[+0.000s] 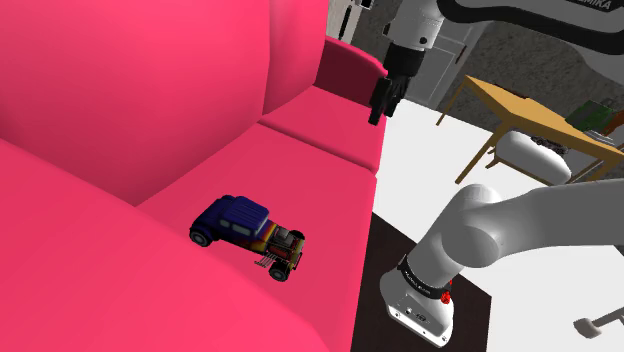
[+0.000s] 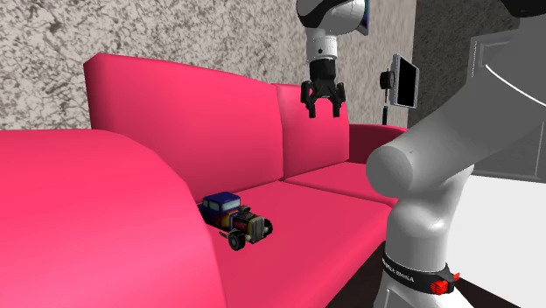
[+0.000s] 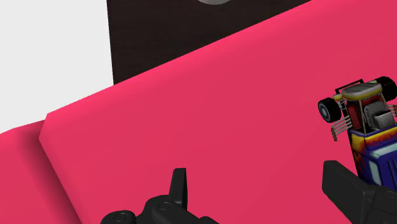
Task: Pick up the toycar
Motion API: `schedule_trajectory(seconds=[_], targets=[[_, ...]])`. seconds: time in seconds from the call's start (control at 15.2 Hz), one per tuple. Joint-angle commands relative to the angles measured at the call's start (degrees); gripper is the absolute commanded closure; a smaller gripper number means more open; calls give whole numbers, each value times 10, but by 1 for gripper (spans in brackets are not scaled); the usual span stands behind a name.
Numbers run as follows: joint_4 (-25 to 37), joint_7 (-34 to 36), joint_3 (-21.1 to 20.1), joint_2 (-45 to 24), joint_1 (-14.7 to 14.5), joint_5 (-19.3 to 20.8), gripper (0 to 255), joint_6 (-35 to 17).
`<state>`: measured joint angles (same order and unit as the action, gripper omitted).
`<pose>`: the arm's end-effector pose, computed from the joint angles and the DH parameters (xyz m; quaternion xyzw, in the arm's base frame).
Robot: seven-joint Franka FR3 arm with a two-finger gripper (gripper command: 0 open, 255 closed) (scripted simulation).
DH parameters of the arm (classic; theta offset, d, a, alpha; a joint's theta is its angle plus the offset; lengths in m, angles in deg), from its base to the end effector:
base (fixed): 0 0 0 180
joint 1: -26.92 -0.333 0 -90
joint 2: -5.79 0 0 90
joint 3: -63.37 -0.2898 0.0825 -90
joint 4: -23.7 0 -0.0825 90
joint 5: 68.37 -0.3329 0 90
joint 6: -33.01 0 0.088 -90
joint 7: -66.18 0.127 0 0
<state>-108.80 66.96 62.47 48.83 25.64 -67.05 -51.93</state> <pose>0.2722 0.0085 0.5532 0.9990 0.0093 -0.0390 0.0178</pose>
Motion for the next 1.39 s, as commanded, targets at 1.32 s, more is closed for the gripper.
schedule_trajectory(seconds=[1.32], targets=[[-110, 81, -173, -168, -107, -90, 0, -333]])
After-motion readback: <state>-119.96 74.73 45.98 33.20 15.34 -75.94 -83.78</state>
